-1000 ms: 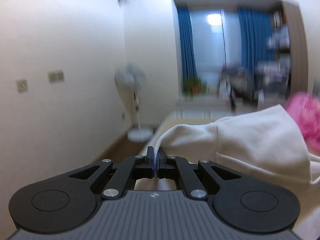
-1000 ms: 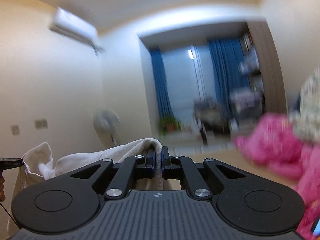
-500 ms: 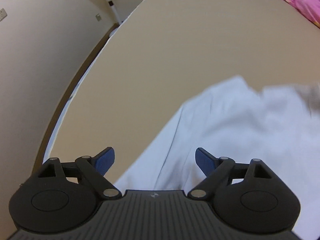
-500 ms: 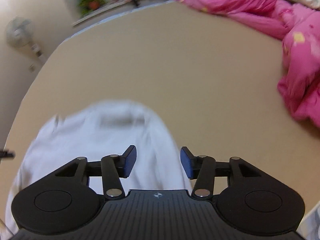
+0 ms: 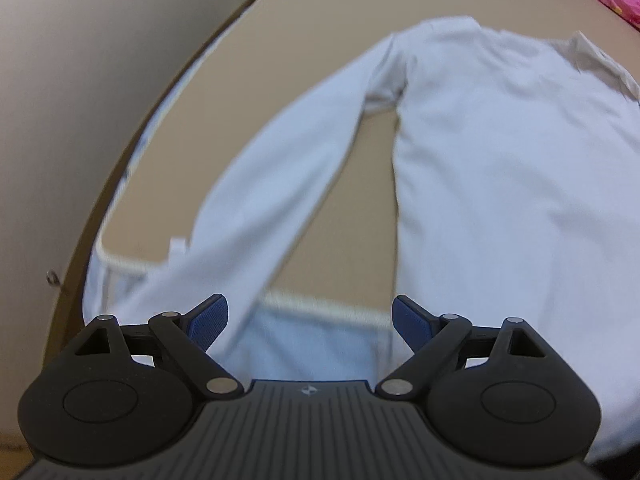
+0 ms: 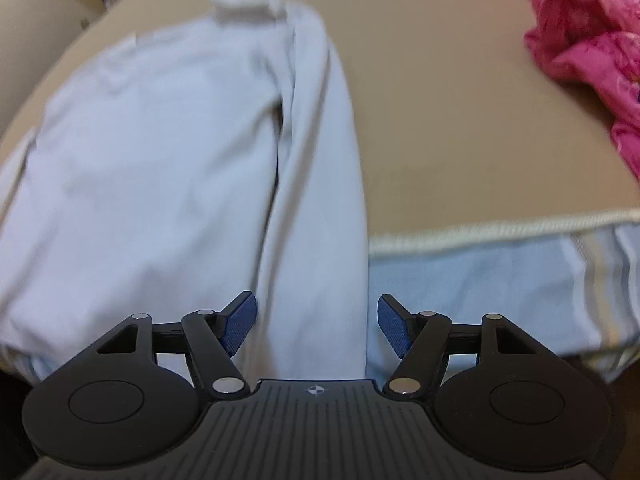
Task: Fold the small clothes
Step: 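Lower the shirt flat onto the mattress and open both grippers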
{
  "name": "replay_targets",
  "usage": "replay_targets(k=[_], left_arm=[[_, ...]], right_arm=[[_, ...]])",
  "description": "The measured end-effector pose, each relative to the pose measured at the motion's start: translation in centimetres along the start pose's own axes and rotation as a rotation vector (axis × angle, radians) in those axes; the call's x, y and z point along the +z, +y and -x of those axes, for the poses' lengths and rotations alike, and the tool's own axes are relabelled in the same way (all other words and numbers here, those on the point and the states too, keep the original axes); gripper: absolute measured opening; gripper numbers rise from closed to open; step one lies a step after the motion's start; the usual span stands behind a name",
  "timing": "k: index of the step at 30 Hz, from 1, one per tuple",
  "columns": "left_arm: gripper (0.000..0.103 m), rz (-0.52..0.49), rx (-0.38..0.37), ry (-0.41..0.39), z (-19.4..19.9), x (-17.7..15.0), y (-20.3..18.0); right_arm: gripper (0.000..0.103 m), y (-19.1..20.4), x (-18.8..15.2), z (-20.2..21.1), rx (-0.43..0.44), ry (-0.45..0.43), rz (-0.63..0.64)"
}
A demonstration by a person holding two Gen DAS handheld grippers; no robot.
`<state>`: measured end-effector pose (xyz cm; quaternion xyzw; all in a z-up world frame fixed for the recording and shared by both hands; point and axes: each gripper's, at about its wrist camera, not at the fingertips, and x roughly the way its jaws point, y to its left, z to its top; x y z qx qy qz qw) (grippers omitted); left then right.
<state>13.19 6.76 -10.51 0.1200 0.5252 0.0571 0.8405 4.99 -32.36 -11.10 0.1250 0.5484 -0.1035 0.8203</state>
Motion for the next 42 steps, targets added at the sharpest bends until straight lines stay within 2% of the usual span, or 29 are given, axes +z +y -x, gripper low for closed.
replay_targets(k=[1, 2, 3, 4, 7, 8, 9, 10, 12, 13, 14, 15, 17, 18, 20, 25, 28, 31, 33, 35, 36, 38, 40, 42], left_arm=[[0.092, 0.000, 0.004, 0.006, 0.2, -0.6, -0.1], [0.092, -0.003, 0.012, 0.007, 0.4, -0.8, -0.1], [0.092, -0.006, 0.020, 0.004, 0.4, -0.7, -0.4], [0.092, -0.011, 0.026, -0.002, 0.8, -0.6, -0.5], [0.092, -0.013, 0.046, -0.032, 2.0, -0.4, -0.8], [0.092, -0.011, 0.052, -0.039, 2.6, -0.1, -0.7], [0.092, -0.006, 0.055, -0.044, 3.1, 0.2, -0.6], [0.092, 0.002, 0.055, -0.049, 3.6, 0.5, -0.5], [0.092, 0.020, 0.057, -0.058, 4.3, 1.1, -0.3], [0.092, 0.030, 0.058, -0.062, 4.6, 1.4, -0.2], [0.093, 0.041, 0.057, -0.066, 4.9, 1.5, -0.1], [0.093, 0.050, 0.055, -0.070, 5.1, 1.4, -0.1], [0.099, 0.051, 0.058, -0.073, 5.1, 1.1, -0.1], [0.100, 0.041, 0.064, -0.073, 4.9, 0.9, -0.3], [0.100, 0.008, 0.076, -0.053, 4.1, 0.6, -0.9], [0.100, -0.082, 0.057, -0.038, 2.8, -0.9, -2.5], [0.100, -0.155, 0.027, -0.015, 1.8, -2.8, -3.3], [0.100, -0.196, -0.043, 0.031, 0.4, -4.6, -3.5], [0.100, -0.171, -0.124, 0.066, -0.6, -5.0, -3.3], [0.100, -0.129, -0.194, 0.076, -1.4, -4.9, -3.1], [0.100, -0.114, -0.226, 0.075, -1.6, -4.8, -3.2], [0.100, -0.098, -0.287, 0.096, -2.0, -4.4, -3.7], [0.100, -0.109, -0.317, 0.094, -1.5, -4.4, -3.9], [0.101, -0.160, -0.327, 0.046, -0.2, -5.1, -3.9]], right_arm=[[0.041, 0.1, 0.0, -0.3, 0.012, 0.016, 0.017], [0.025, 0.0, 0.3, -0.6, 0.023, 0.026, 0.016], [0.018, -0.1, 0.7, -0.4, 0.032, 0.028, 0.018], [0.015, -0.2, 1.3, 0.1, 0.047, 0.025, 0.028], [0.014, -1.8, 4.7, 3.0, 0.113, -0.026, 0.058], [0.014, -2.9, 7.1, 4.5, 0.116, -0.063, 0.061], [0.009, -4.4, 10.0, 6.2, 0.079, -0.127, 0.054], [0.009, -6.3, 13.2, 7.8, -0.004, -0.212, 0.031], [0.012, -11.7, 19.9, 11.3, -0.223, -0.386, -0.144], [0.022, -14.7, 22.5, 13.1, -0.368, -0.455, -0.273], [0.030, -16.4, 23.7, 14.6, -0.447, -0.492, -0.360], [0.046, -17.6, 24.2, 16.0, -0.430, -0.535, -0.382], [0.057, -17.7, 23.4, 17.5, -0.291, -0.604, -0.362], [0.067, -17.4, 22.3, 17.4, -0.245, -0.605, -0.349], [0.070, -15.7, 19.5, 15.9, -0.163, -0.535, -0.288], [0.070, -8.0, 10.7, 8.7, 0.033, -0.266, -0.065], [0.069, -3.3, 5.0, 5.6, 0.071, -0.149, 0.059], [0.070, -0.6, 2.1, 3.9, 0.133, -0.102, 0.128], [0.073, 0.3, 1.8, 3.2, 0.152, -0.110, 0.119], [0.081, 0.4, 2.2, 2.4, 0.160, -0.134, 0.114], [0.086, 0.7, 2.3, 1.8, 0.152, -0.135, 0.135], [0.086, 1.7, 0.7, 0.9, 0.103, -0.087, 0.205], [0.086, 2.1, -0.4, 1.5, 0.072, -0.069, 0.283], [0.090, 2.9, -1.4, 2.1, 0.069, -0.088, 0.363]])
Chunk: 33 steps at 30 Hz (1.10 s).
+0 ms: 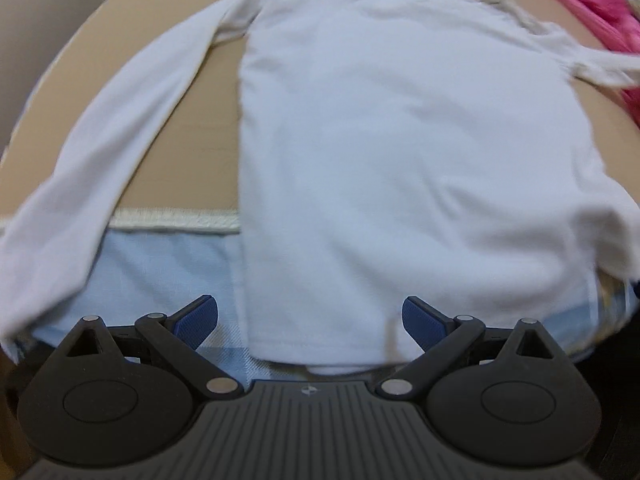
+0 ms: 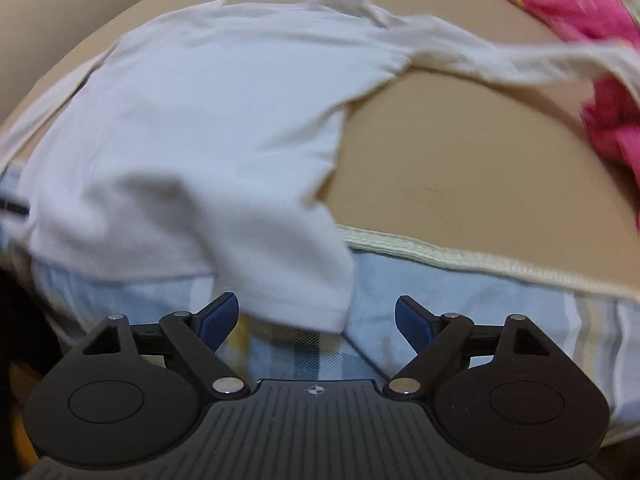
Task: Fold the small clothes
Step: 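Lower the shirt flat onto the mattress and open both grippers, then grasp the shirt hem with both grippers and tug it straight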
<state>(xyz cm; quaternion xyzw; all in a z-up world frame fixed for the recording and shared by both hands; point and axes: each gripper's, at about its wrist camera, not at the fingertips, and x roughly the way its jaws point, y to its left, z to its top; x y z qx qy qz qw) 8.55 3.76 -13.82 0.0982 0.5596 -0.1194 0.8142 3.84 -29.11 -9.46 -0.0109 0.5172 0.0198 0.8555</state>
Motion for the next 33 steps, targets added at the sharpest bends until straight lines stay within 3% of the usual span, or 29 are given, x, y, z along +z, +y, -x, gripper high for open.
replay_targets(k=[2, 5, 7, 9, 13, 20, 21, 22, 23, 24, 26, 28, 29, 33], left_arm=[[0.102, -0.093, 0.021, -0.018, 0.3, -1.2, -0.8], [0.102, -0.223, 0.093, 0.033, -1.1, -2.5, -2.2], [0.102, -0.251, 0.131, 0.079, -2.4, -2.9, -2.4], [0.102, -0.220, 0.133, 0.095, -2.9, -2.8, -1.9], [0.102, -0.079, 0.115, 0.082, -2.1, -1.0, 0.6], [0.102, 0.080, 0.118, 0.062, -1.4, 0.9, 4.0], [0.102, 0.095, 0.124, 0.057, -1.3, 0.9, 4.2], [0.098, 0.114, 0.127, 0.051, -1.1, 0.8, 4.5], [0.087, 0.130, 0.122, 0.043, -0.8, 1.1, 4.2], [0.078, 0.143, 0.103, 0.035, -0.4, 1.0, 4.2], [0.032, 0.143, 0.063, 0.019, 0.6, 1.2, 4.2], [0.008, 0.111, 0.102, 0.009, 1.5, 1.2, 3.5], [0.007, 0.096, 0.127, -0.003, 2.1, 1.2, 3.3], [0.005, 0.106, 0.112, -0.044, 4.4, 1.4, 3.8]], right_arm=[[0.091, 0.8, -0.6, -0.6, -0.033, 0.024, 0.047], [0.088, 1.0, -0.3, -2.7, -0.101, 0.111, 0.028], [0.080, -0.3, 0.7, -2.8, -0.126, 0.051, -0.058], [0.079, -2.4, 2.2, -2.2, -0.120, -0.017, -0.200], [0.079, -6.0, 4.8, -1.4, 0.014, -0.092, -0.431], [0.078, -7.5, 5.8, -4.2, 0.031, -0.037, -0.488], [0.069, -7.5, 5.8, -4.4, 0.038, -0.022, -0.504], [0.044, -7.7, 5.6, -4.7, 0.058, -0.001, -0.519], [0.031, -7.6, 5.2, -4.8, 0.079, 0.030, -0.533], [0.011, -7.5, 4.8, -4.6, 0.087, 0.052, -0.541], [0.006, -6.7, 4.1, -3.5, 0.073, 0.049, -0.500], [0.006, -6.1, 3.7, -2.3, 0.057, 0.031, -0.459], [0.006, -5.9, 3.6, -1.5, 0.055, 0.024, -0.455], [0.006, -6.1, 3.0, 1.9, 0.053, -0.027, -0.474]])
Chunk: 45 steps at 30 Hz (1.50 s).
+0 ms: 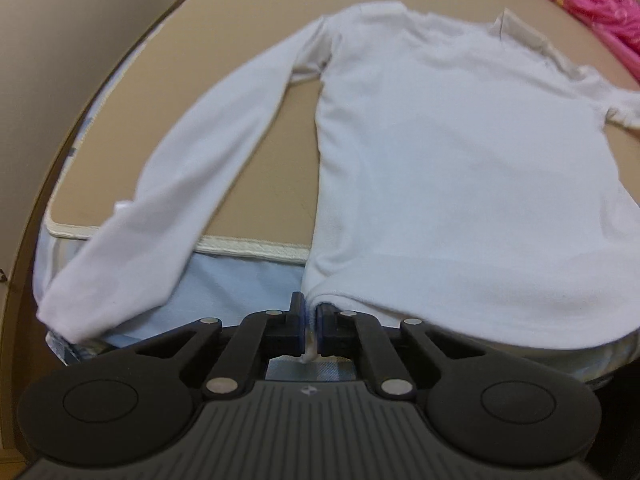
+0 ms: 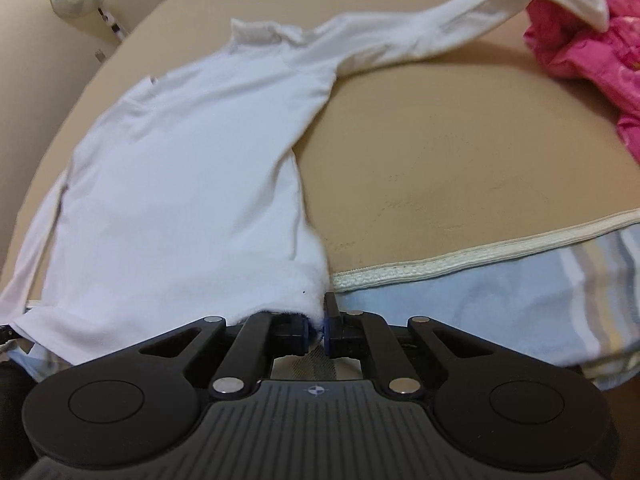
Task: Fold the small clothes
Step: 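Grasp the shirt hem with both grippers and tug it straight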
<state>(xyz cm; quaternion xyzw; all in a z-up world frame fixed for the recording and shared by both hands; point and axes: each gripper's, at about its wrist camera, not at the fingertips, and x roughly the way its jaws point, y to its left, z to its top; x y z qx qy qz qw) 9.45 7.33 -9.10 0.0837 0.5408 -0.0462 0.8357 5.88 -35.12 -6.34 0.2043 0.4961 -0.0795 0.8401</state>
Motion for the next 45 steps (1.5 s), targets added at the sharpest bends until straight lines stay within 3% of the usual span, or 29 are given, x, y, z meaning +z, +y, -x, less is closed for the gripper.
replay_targets(k=[6, 12, 16, 19, 20, 21, 22, 23, 25, 26, 28, 29, 32, 33, 34, 35, 36, 37, 42, 45], left_arm=[[0.005, -0.063, 0.011, -0.029, 1.6, -0.2, 0.4], [0.000, -0.110, 0.060, 0.088, -2.4, -3.5, 0.3], [0.000, -0.059, 0.061, 0.170, -4.6, -5.3, 1.8], [0.006, -0.026, 0.035, 0.143, -4.0, -5.7, 2.7], [0.021, -0.019, 0.031, 0.124, -3.6, -5.6, 2.9], [0.032, -0.015, 0.023, 0.105, -3.2, -5.5, 3.2], [0.055, -0.005, 0.008, 0.075, -2.7, -5.3, 3.4], [0.072, 0.005, -0.004, 0.043, -2.1, -5.0, 3.5], [0.082, 0.017, -0.028, -0.016, -1.4, -4.2, 3.6], [0.085, 0.022, -0.035, -0.028, -1.4, -3.5, 3.3], [0.085, 0.030, -0.041, -0.025, -2.2, -2.1, 2.7], [0.086, 0.030, -0.045, -0.012, -2.9, -1.3, 2.2], [0.083, -0.008, -0.050, 0.094, -5.8, -0.4, 0.6], [0.075, -0.028, -0.052, 0.132, -6.6, -0.5, 0.1], [0.055, -0.051, -0.053, 0.159, -7.0, -0.7, -0.6], [0.033, -0.080, -0.043, 0.144, -6.6, -1.0, -1.2], [0.012, -0.115, -0.033, 0.122, -5.9, -1.1, -1.8], [0.006, -0.139, -0.019, 0.112, -5.1, -1.3, -2.3], [0.006, -0.133, -0.028, 0.057, -1.3, -1.7, -1.9], [0.006, -0.167, -0.013, 0.057, -1.6, -2.2, -1.3]], right_arm=[[0.006, -1.1, 0.3, 3.2, 0.028, -0.056, -0.053], [0.005, -1.4, -2.9, -0.9, -0.084, 0.069, 0.007], [0.000, -1.5, -5.0, -3.1, -0.135, 0.148, 0.013], [0.003, -2.3, -5.7, -3.4, -0.172, 0.197, -0.029], [0.004, -2.7, -5.8, -3.2, -0.169, 0.205, -0.058], [0.010, -3.1, -5.7, -2.6, -0.148, 0.202, -0.077], [0.021, -3.2, -5.7, -2.0, -0.133, 0.186, -0.085], [0.028, -3.2, -5.4, -1.2, -0.119, 0.156, -0.086], [0.054, -3.1, -4.7, 0.0, -0.101, 0.084, -0.065], [0.058, -2.9, -4.2, 0.3, -0.093, 0.051, -0.048], [0.079, -2.3, -3.2, -0.3, -0.081, 0.023, -0.033], [0.081, -2.0, -2.6, -1.1, -0.067, 0.018, -0.029], [0.083, -1.4, -1.8, -4.6, -0.052, 0.077, -0.014], [0.082, -1.2, -1.9, -5.6, -0.055, 0.100, -0.011], [0.073, -1.0, -2.1, -6.5, -0.049, 0.132, -0.001], [0.060, -0.6, -2.4, -7.2, -0.039, 0.168, 0.019], [0.019, -0.1, -2.8, -7.3, -0.048, 0.184, 0.047], [0.008, 0.6, -3.3, -6.9, -0.066, 0.172, 0.101], [0.005, 0.7, -3.5, -4.0, -0.034, 0.138, 0.114], [0.005, -0.6, -3.5, -2.3, -0.028, 0.104, 0.091]])
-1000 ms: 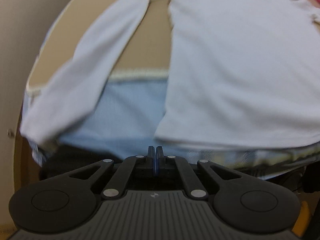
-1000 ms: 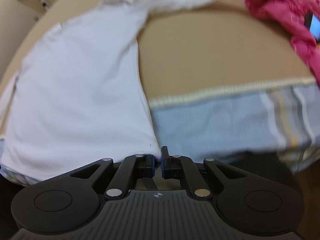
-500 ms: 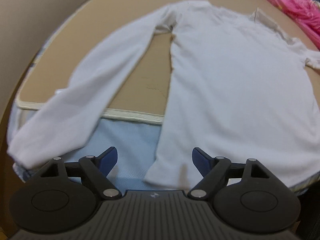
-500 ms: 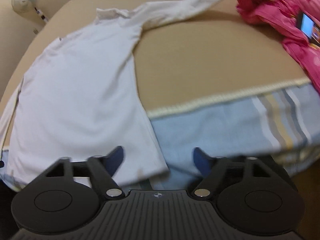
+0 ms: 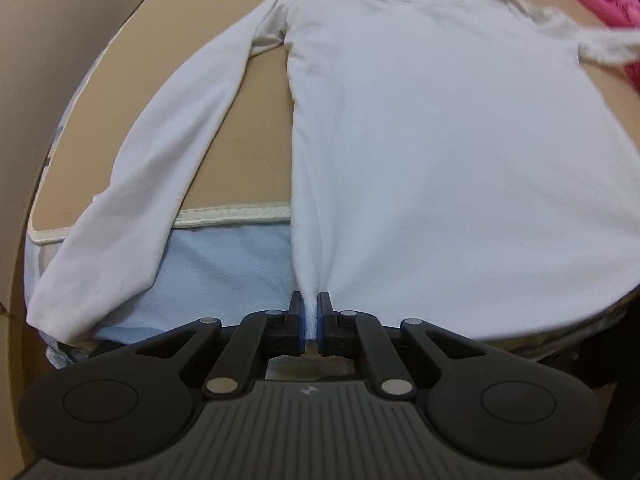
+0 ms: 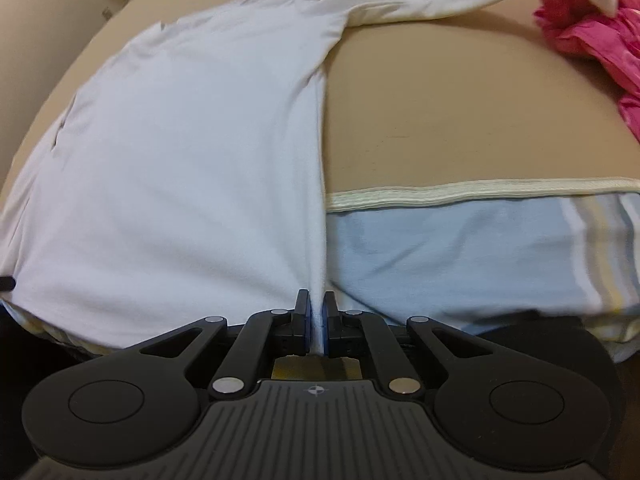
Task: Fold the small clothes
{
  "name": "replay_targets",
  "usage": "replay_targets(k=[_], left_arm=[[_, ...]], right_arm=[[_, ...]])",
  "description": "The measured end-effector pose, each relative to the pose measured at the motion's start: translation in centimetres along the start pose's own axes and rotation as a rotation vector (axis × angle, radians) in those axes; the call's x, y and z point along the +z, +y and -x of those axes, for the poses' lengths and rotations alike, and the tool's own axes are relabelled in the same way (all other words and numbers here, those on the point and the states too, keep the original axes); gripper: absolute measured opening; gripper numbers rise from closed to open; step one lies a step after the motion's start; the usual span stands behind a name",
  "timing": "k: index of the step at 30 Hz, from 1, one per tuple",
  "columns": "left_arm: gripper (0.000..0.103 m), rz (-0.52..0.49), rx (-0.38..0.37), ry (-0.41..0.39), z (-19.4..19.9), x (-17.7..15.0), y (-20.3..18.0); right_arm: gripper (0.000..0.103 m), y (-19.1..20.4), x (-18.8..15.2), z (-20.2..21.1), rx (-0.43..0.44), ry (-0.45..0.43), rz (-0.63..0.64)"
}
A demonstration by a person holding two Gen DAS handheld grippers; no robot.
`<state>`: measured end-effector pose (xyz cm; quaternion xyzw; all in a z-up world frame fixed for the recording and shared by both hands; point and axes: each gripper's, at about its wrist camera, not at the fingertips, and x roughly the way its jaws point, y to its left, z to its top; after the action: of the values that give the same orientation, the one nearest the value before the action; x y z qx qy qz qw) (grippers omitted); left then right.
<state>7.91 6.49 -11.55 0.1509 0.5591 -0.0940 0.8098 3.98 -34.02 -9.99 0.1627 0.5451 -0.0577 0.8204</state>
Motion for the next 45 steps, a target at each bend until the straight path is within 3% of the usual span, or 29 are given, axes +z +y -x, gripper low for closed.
replay_targets(k=[3, 6, 11, 14, 18, 19, 20, 21, 22, 23, 26, 28, 30, 32, 34, 37, 39, 40, 43, 45], left_arm=[[0.006, -0.002, 0.010, 0.047, -1.8, -0.2, -0.6], [0.005, -0.008, 0.024, 0.041, -1.4, -0.5, -1.5], [0.005, -0.031, 0.028, 0.007, 0.6, -1.8, -2.5], [0.003, -0.042, 0.057, 0.070, -1.8, -2.6, -3.0], [0.006, 0.005, 0.071, 0.183, -4.4, -3.0, -2.2], [0.010, 0.032, 0.060, 0.158, -3.8, -3.0, -1.5], [0.028, 0.046, 0.061, 0.130, -3.1, -2.9, -1.0], [0.043, 0.056, 0.071, 0.098, -2.4, -2.8, -0.3], [0.073, 0.071, 0.090, 0.062, -1.7, -2.7, 0.6], [0.087, 0.093, 0.115, 0.019, -1.0, -2.5, 1.6], [0.091, 0.153, 0.169, -0.054, -0.2, -1.5, 5.2], [0.091, 0.162, 0.236, -0.065, -0.2, -0.4, 6.6], [0.091, 0.102, 0.321, -0.097, -0.6, 0.7, 7.6], [0.091, 0.043, 0.326, -0.110, -1.2, 1.6, 8.8], [0.088, -0.021, 0.279, -0.077, -2.9, 2.4, 9.6], [0.008, -0.040, 0.218, 0.060, -6.1, 3.7, 11.6], [0.007, 0.059, 0.148, 0.082, -5.7, 5.5, 13.9], [0.007, 0.088, 0.159, 0.038, -4.3, 6.6, 15.3], [0.007, 0.223, 0.244, -0.105, -0.6, 11.7, 21.9], [0.008, 0.335, 0.373, -0.148, 0.6, 15.6, 26.8]], right_arm=[[0.005, -0.7, -0.1, -1.3, -0.031, 0.024, -0.014], [0.005, -0.1, -0.2, -3.2, -0.062, 0.057, -0.009], [0.004, 2.1, -1.2, -0.9, -0.057, 0.021, 0.080], [0.004, 1.8, -2.2, -0.8, -0.077, 0.014, 0.093], [0.007, 2.2, -1.7, -3.4, -0.097, 0.074, 0.059], [0.016, 2.3, -1.5, -3.5, -0.110, 0.079, 0.055], [0.024, 2.4, -1.5, -3.4, -0.115, 0.077, 0.057], [0.046, 2.5, -1.6, -3.0, -0.134, 0.071, 0.061], [0.060, 2.8, -1.8, -2.5, -0.152, 0.058, 0.061], [0.062, 2.8, -2.1, -1.8, -0.156, 0.033, 0.061], [0.065, 3.0, -2.8, 0.3, -0.160, -0.011, 0.050], [0.065, 3.6, -3.2, 1.2, -0.177, -0.029, 0.038], [0.065, 4.4, -3.0, 1.4, -0.186, -0.034, 0.038], [0.065, 5.7, -2.8, 1.2, -0.189, -0.034, 0.054], [0.066, 6.9, -2.5, 1.1, -0.196, -0.030, 0.082], [0.066, 8.8, -1.9, 0.8, -0.200, -0.010, 0.122], [0.066, 10.0, -1.8, 0.8, -0.206, -0.002, 0.143], [0.066, 10.6, -1.7, 1.0, -0.207, -0.002, 0.156], [0.066, 12.1, -1.8, 1.1, -0.214, 0.000, 0.202], [0.066, 12.7, -1.8, 0.9, -0.230, 0.018, 0.220]])
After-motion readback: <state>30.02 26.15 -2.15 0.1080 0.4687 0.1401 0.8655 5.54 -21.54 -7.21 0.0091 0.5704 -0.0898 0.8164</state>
